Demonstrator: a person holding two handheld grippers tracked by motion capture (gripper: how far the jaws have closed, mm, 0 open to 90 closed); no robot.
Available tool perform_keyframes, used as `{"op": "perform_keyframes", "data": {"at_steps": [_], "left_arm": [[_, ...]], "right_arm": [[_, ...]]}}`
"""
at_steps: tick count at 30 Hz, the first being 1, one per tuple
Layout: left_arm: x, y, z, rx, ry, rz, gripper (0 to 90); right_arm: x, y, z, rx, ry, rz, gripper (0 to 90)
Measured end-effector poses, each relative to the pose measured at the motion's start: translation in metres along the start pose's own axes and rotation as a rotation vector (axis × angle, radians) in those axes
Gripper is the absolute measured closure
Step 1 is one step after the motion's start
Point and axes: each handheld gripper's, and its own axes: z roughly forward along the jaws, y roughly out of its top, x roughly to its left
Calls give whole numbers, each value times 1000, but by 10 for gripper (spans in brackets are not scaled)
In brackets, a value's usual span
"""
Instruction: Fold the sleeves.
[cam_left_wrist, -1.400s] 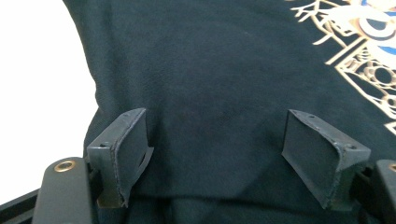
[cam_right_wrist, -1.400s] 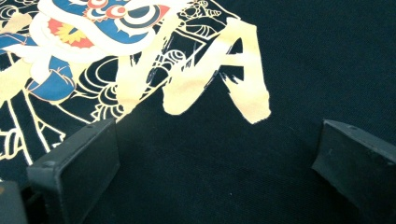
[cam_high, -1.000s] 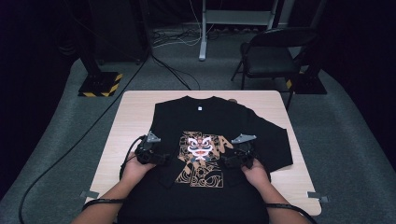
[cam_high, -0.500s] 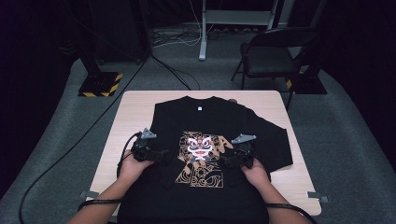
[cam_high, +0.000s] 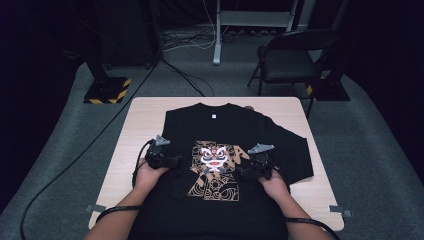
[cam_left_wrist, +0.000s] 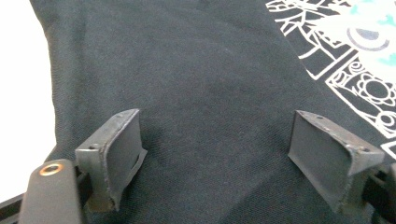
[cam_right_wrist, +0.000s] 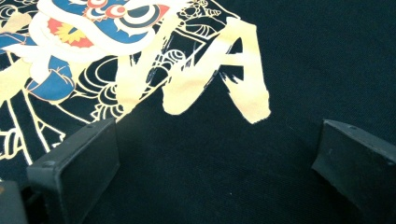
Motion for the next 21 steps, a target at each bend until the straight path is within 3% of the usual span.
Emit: {"op": "perform_keyframes", "data": {"at_steps": [2, 7, 11, 13, 21], "left_arm": [[-2, -3, 1, -21, 7, 20, 140], [-2, -4, 2, -24, 6, 16, 134], [-3, -4, 2, -24, 8, 16, 127], [-3, -4, 2, -24, 7, 16, 125], [-3, -3, 3, -14, -4, 26, 89]], "right_arm": [[0, 0, 0, 1, 0, 1, 0], [0, 0, 0, 5, 1, -1, 0], [-4, 4, -2, 42, 38, -37, 22], [-5, 4, -3, 40, 43, -17, 17], [-2, 3, -6, 86, 42, -44, 0]]}}
